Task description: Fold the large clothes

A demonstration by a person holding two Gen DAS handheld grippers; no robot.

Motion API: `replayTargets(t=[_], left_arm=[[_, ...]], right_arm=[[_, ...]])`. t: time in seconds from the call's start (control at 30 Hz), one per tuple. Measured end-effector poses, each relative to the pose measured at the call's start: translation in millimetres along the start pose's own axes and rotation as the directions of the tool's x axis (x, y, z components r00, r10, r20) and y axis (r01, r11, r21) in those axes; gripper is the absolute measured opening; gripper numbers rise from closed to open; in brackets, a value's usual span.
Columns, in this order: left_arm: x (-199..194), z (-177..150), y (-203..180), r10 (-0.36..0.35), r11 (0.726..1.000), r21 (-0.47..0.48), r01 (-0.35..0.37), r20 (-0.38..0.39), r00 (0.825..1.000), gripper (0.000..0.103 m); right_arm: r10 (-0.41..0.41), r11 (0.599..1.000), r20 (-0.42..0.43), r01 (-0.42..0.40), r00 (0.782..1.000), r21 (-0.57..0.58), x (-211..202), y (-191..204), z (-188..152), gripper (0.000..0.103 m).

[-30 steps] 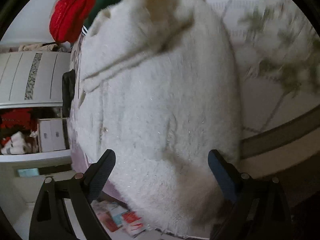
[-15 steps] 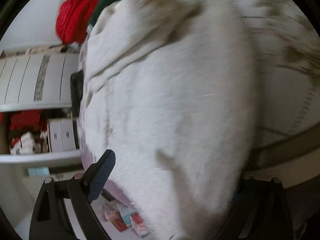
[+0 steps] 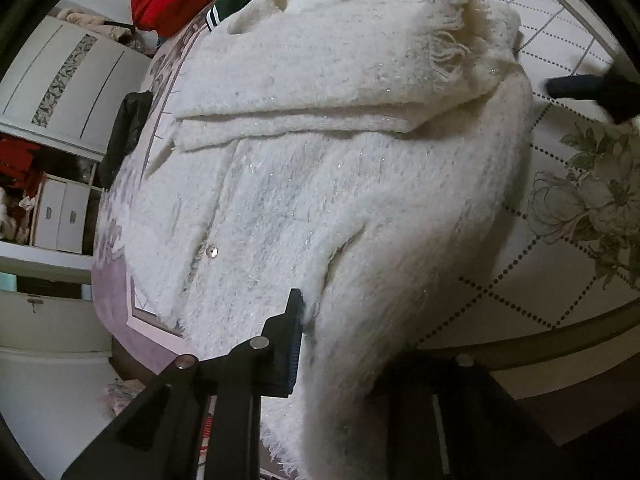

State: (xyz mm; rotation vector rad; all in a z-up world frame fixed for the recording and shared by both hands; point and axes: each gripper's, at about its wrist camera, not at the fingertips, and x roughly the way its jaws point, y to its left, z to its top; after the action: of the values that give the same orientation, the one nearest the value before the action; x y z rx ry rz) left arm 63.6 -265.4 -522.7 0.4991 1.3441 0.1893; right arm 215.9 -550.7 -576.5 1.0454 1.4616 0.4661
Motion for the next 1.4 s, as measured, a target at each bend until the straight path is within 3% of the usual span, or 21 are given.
replayTargets(t=[0.07,0.17,0.2,0.27,0.3,0.33,0.43,0.57,0.67,0.8,0.97,1.03,1.1,1.17,1.23,1.27,1.33,1.4], left_arm=[[-2,1,3,-0.017,1.000,0.002,0.017,0.007,1.000,0.017],[-1,3,13,-0.043,0.999,0.007,0.043,0.010,0.999,0.016],[-2,4,16,-0.055,0.998,0.003,0.055,0.008,0.998,0.016],[-4,5,23,-0.105,0.994,-0.019,0.105,0.009,0.994,0.015],[-8,6,30,-0.123,0.992,-0.030,0.123,0.023,0.992,0.015],[-13,6,36,-0.139,0.990,-0.034,0.140,0.040,0.990,0.014],[-28,2,55,-0.193,0.980,-0.040,0.196,0.074,0.978,0.014],[-55,-11,85,-0.316,0.947,-0.029,0.320,0.089,0.944,0.014],[-76,-14,117,-0.415,0.908,-0.015,0.419,0.105,0.904,0.014],[-61,7,176,-0.474,0.870,-0.090,0.485,0.119,0.873,0.014],[5,45,257,-0.527,0.806,-0.236,0.543,0.131,0.839,0.017],[43,59,283,-0.522,0.796,-0.272,0.540,0.141,0.841,0.019],[91,72,302,-0.533,0.785,-0.299,0.542,0.120,0.838,0.020],[133,81,313,-0.554,0.769,-0.330,0.548,0.083,0.828,0.021],[180,85,324,-0.612,0.719,-0.392,0.574,0.035,0.790,0.031],[194,84,330,-0.639,0.688,-0.423,0.590,0.032,0.769,0.034],[213,82,348,-0.687,0.612,-0.494,0.617,0.055,0.725,0.042],[219,77,365,-0.713,0.545,-0.549,0.633,0.094,0.695,0.042]], right_arm=[[0.023,0.999,-0.015,-0.023,1.000,0.028,14,4,11,0.097],[-0.024,0.997,-0.042,0.027,0.999,0.070,49,7,21,0.097],[-0.017,0.996,-0.045,0.021,0.999,0.091,56,6,24,0.091],[-0.019,0.992,-0.007,0.020,1.000,0.122,65,11,27,0.042],[-0.047,0.992,-0.012,0.048,0.999,0.121,69,16,29,0.030],[-0.051,0.990,0.001,0.050,0.999,0.135,68,20,29,0.024],[-0.073,0.990,0.016,0.070,0.997,0.120,55,40,16,0.020],[-0.151,0.985,0.021,0.149,0.988,0.092,13,77,-13,0.019],[-0.255,0.964,0.018,0.253,0.967,0.082,-15,112,-33,0.020],[-0.357,0.930,0.001,0.356,0.934,0.092,-16,181,-40,0.021],[-0.418,0.906,-0.004,0.418,0.908,0.071,56,267,-7,0.023],[-0.432,0.899,0.005,0.430,0.902,0.081,99,291,16,0.025],[-0.457,0.888,-0.005,0.456,0.890,0.049,145,301,41,0.026],[-0.506,0.862,-0.014,0.506,0.863,0.037,194,307,66,0.031],[-0.553,0.833,-0.055,0.554,0.831,-0.003,236,301,85,0.041],[-0.557,0.829,-0.070,0.559,0.828,0.009,252,298,93,0.045],[-0.549,0.833,-0.097,0.553,0.830,0.022,267,298,103,0.060],[-0.502,0.862,-0.092,0.506,0.860,0.032,264,307,107,0.067]])
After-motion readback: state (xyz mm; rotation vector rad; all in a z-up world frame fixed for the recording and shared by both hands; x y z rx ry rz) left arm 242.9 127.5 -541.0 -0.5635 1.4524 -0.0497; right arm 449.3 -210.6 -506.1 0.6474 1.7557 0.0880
